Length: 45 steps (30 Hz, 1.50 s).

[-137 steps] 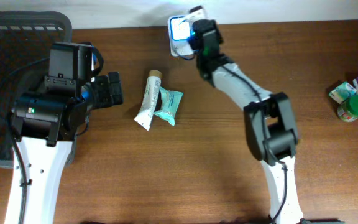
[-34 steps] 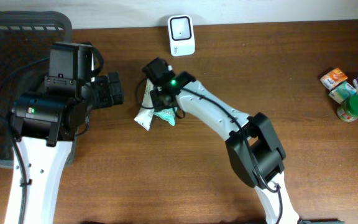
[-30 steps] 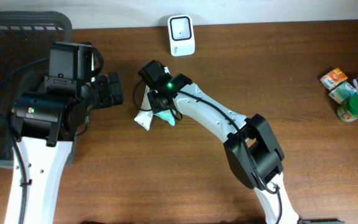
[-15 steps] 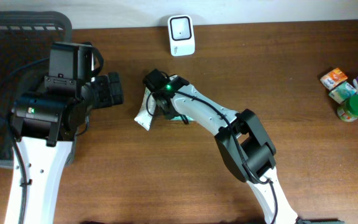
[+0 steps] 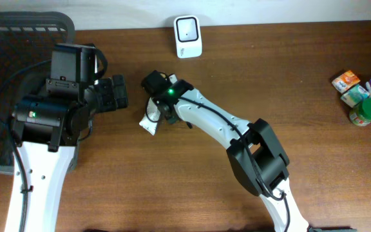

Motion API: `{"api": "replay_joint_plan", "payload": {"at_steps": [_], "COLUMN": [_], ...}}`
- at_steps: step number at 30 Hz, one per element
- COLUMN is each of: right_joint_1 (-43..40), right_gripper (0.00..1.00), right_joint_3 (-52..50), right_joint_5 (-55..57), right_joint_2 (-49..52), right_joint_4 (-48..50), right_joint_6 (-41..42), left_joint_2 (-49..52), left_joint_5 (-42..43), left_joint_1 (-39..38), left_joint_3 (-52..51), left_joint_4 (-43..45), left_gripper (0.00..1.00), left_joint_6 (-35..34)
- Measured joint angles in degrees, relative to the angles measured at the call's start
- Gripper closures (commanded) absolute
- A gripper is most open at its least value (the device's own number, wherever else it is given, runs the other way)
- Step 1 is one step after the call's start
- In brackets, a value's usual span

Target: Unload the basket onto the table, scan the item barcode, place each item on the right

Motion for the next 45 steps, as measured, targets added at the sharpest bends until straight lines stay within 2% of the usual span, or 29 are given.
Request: {"api": "replay_joint_plan", "payload": {"at_steps": [9,16,18,21,23,30,32,36,43,45], "right_joint_1": [0.33,-0.11,-0.31,-1.18,-1.84,-2.89,-3.91,-8.68,-24.06,-27.47], "right_gripper": [0.28,0.30,0.39,0.61,0.69,0.76,0.80,0.80,0.80,0.80], "right_joint_3": [-0.02,-0.22,-0.24,-0.22,-0.22,0.24,1.46,3.37,3.08,2.16], "right_joint_5": [3.17,4.33,4.68,5.22,5.22,3.30,-1.09,-15.76,-53.16,-59.17], "right_joint_2": [1.86,4.26,4.61,5.07,5.18,5.18,4.90,4.04,3.63,3.61], "right_joint_4": [1.42,2.78,3.13,3.19,2.84,1.14,-1.16,-4.39,-9.14,-10.16], "right_joint_6": [-2.91,-3.15,-3.13,-3.45,-3.37,-3.89,-3.91,-4.61,-12.92,-15.28], "left_joint_2": [0.00,0.00,0.00,0.00,0.00,0.00,0.00,0.00,0.00,0.00], "left_joint_5": [0.00,0.02,0.02,0.02,0.02,0.02,0.02,0.02,0.02,0.02], "left_joint_1": [0.00,0.00,0.00,0.00,0.00,0.00,0.00,0.00,0.00,0.00], "left_joint_3": [0.00,0.02,0.00,0.00,0.00,0.00,0.02,0.00,0.00,0.00], "left_joint_4": [0.00,0.00,-0.02,0.00,0.00,0.00,0.00,0.00,0.00,0.00], "left_gripper": [0.01,0.01,0.01,0.01,0.01,0.01,0.01,0.01,0.01,0.01], "left_joint_6": [0.00,0.00,0.00,0.00,0.00,0.00,0.00,0.00,0.00,0.00]}}
